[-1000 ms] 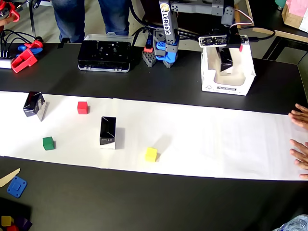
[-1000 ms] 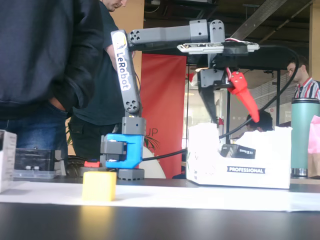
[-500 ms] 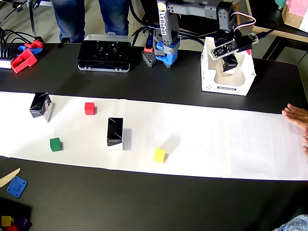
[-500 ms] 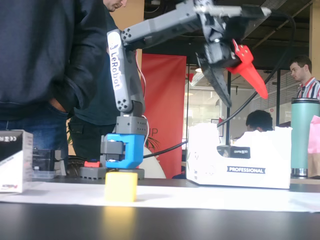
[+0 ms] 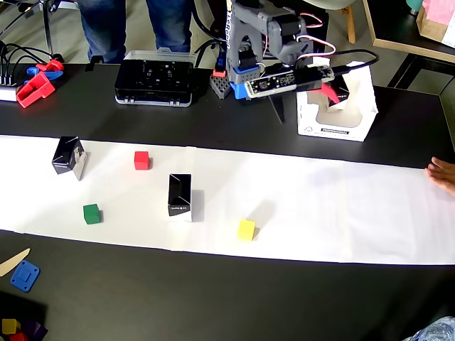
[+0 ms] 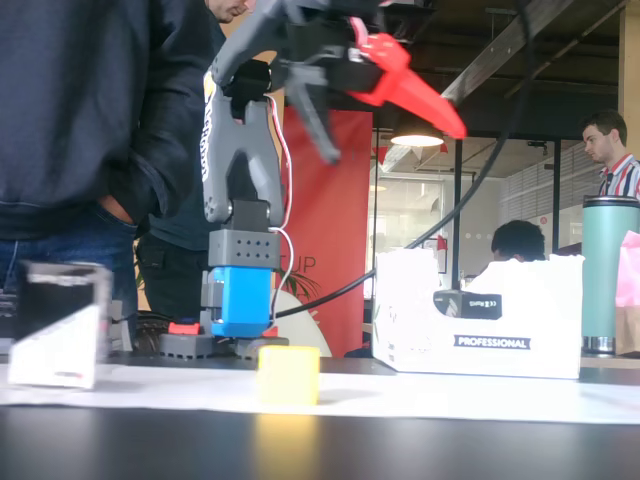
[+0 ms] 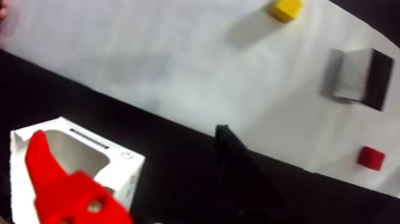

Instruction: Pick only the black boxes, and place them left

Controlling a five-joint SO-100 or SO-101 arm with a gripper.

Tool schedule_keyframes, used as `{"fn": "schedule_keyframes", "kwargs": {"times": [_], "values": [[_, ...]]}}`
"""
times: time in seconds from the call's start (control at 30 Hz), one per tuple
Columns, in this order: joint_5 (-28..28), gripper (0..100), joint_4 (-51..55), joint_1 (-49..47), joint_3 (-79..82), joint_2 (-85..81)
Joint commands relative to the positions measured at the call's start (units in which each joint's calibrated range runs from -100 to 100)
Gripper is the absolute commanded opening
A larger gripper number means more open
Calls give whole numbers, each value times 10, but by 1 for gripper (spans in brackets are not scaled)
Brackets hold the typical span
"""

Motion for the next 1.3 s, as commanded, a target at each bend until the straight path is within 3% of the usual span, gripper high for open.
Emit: {"fn": "schedule_keyframes", "kwargs": {"times": [0.0,0.23,0.47,0.7,0.9,1.27], "values": [[44,54,0,112,-54,-42],[77,54,-6,236,-50,-37],[94,54,-12,288,-45,-36],[140,54,-136,364,-3,25],[142,54,-211,384,-51,113],[142,54,-221,384,-165,241]]}}
